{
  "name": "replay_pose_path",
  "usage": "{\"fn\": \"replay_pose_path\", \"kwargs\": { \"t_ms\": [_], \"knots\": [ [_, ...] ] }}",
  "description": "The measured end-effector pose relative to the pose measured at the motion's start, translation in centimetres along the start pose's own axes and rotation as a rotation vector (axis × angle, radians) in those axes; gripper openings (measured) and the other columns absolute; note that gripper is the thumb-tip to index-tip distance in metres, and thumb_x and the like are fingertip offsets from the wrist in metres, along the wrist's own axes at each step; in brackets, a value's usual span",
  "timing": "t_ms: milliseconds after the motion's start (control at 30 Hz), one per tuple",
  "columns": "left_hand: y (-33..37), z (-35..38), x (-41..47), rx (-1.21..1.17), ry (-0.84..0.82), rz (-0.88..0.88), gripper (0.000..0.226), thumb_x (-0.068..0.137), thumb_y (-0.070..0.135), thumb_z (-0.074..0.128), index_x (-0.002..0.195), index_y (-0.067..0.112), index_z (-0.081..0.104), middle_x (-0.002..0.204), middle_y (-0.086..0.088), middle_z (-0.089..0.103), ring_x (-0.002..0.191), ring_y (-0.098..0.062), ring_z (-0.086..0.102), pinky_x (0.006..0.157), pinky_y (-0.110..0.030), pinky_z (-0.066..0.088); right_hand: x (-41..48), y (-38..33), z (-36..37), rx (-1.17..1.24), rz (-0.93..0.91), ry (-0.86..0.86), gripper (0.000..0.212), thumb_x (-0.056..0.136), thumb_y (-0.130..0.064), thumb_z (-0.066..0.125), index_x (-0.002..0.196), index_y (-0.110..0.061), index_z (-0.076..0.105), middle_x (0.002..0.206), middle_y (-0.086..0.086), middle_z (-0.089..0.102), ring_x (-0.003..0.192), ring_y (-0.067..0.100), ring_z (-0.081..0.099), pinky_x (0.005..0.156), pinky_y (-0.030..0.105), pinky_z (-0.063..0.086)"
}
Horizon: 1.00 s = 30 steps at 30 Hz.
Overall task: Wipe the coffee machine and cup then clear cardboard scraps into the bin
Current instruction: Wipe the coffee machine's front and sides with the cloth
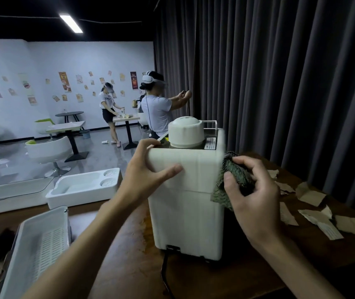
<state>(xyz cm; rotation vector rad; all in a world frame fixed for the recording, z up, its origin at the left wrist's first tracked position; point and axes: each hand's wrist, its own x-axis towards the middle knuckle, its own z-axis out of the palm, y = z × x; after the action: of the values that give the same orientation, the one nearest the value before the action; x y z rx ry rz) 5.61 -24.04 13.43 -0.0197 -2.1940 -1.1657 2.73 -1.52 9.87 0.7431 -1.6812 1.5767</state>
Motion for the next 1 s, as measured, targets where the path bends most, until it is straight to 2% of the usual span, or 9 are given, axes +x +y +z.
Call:
{"fn": "replay_pose_path", "kwargs": {
  "t_ms": [133, 233, 300, 433, 600, 667, 800, 900, 1000],
  "knots": [
    [0.5, -2.1, 0.5, 0.18, -0.124, 0.0, 0.074, 0.058, 0.08, 0.072, 0.122, 0.05, 0.049, 0.129, 0.012, 0.048, 0.121, -0.012, 0.048, 0.091, -0.023, 0.045, 0.9, -0.3, -0.5, 0.073, 0.024, -0.042, 0.024, 0.088, -0.014, 0.065, 0.107, -0.03, 0.061, 0.1, -0.023, 0.066, 0.091, 0.001, 0.065, 0.072, 0.014, 0.052],
    [2.6, -1.5, -0.3, 0.352, -0.005, 0.05, 0.092, 0.058, 0.089, 0.056, 0.139, 0.05, 0.035, 0.142, 0.011, 0.028, 0.128, -0.003, 0.021, 0.103, -0.035, 0.028, 2.4, 0.7, -0.7, 0.15, 0.118, -0.062, 0.031, 0.089, -0.005, 0.065, 0.107, -0.031, 0.062, 0.101, -0.009, 0.068, 0.095, 0.01, 0.066, 0.079, 0.03, 0.057],
    [4.5, 0.1, -1.0, 0.394, 0.012, 0.036, 0.101, 0.06, 0.091, 0.048, 0.147, 0.049, 0.02, 0.147, 0.008, 0.024, 0.134, -0.008, 0.022, 0.107, -0.045, 0.031, 3.5, 1.8, -0.9, 0.099, 0.157, -0.064, 0.027, 0.09, -0.008, 0.064, 0.11, -0.025, 0.064, 0.105, -0.004, 0.068, 0.1, 0.014, 0.065, 0.084, 0.039, 0.057],
    [6.6, 3.3, -1.5, 0.403, -0.034, -0.026, 0.102, 0.072, 0.086, 0.049, 0.152, 0.05, -0.004, 0.155, -0.004, 0.021, 0.147, -0.025, 0.013, 0.111, -0.064, 0.03, 6.6, 4.0, -1.1, 0.095, 0.269, -0.055, 0.025, 0.09, -0.01, 0.062, 0.108, -0.026, 0.067, 0.104, -0.005, 0.068, 0.096, 0.011, 0.066, 0.075, 0.026, 0.057],
    [7.2, 6.2, -1.5, 0.367, 0.011, -0.036, 0.103, 0.068, 0.078, 0.059, 0.15, 0.052, 0.003, 0.16, -0.005, 0.009, 0.152, -0.023, -0.004, 0.11, -0.073, 0.017, 11.1, 5.2, -0.8, 0.174, 0.354, -0.198, 0.024, 0.091, -0.008, 0.06, 0.105, -0.025, 0.069, 0.104, -0.001, 0.069, 0.098, 0.013, 0.067, 0.077, 0.027, 0.057],
    [7.0, 6.5, -1.3, 0.32, 0.062, -0.015, 0.101, 0.064, 0.073, 0.065, 0.149, 0.051, 0.014, 0.155, -0.005, 0.017, 0.151, -0.024, 0.008, 0.108, -0.065, 0.026, 13.2, 5.4, -0.8, 0.212, 0.475, -0.323, 0.023, 0.092, -0.01, 0.059, 0.108, -0.023, 0.069, 0.109, 0.005, 0.068, 0.102, 0.02, 0.066, 0.075, 0.031, 0.058],
    [6.1, 6.4, -1.2, 0.248, 0.127, 0.045, 0.094, 0.062, 0.065, 0.073, 0.143, 0.053, 0.027, 0.147, 0.002, 0.028, 0.138, -0.018, 0.033, 0.085, -0.025, 0.032, 16.2, 5.8, -0.8, 0.289, 0.664, -0.514, 0.023, 0.094, -0.008, 0.054, 0.112, -0.017, 0.067, 0.111, 0.011, 0.067, 0.102, 0.023, 0.064, 0.07, 0.03, 0.057],
    [5.2, 5.7, -0.8, 0.232, 0.134, 0.058, 0.092, 0.058, 0.067, 0.066, 0.141, 0.057, 0.028, 0.144, 0.007, 0.033, 0.13, -0.011, 0.037, 0.09, -0.025, 0.036, 17.2, 5.7, -0.6, 0.376, 0.737, -0.555, 0.025, 0.094, -0.009, 0.054, 0.116, -0.014, 0.066, 0.102, 0.009, 0.07, 0.089, 0.018, 0.068, 0.059, 0.027, 0.056],
    [4.0, 3.9, -0.3, 0.212, 0.076, 0.079, 0.087, 0.062, 0.065, 0.068, 0.139, 0.062, 0.027, 0.136, 0.019, 0.035, 0.117, 0.002, 0.038, 0.096, -0.026, 0.036, 17.0, 5.6, -0.2, 0.478, 0.752, -0.516, 0.027, 0.094, -0.006, 0.053, 0.12, -0.006, 0.064, 0.102, 0.015, 0.07, 0.085, 0.019, 0.069, 0.064, 0.03, 0.059]
  ]
}}
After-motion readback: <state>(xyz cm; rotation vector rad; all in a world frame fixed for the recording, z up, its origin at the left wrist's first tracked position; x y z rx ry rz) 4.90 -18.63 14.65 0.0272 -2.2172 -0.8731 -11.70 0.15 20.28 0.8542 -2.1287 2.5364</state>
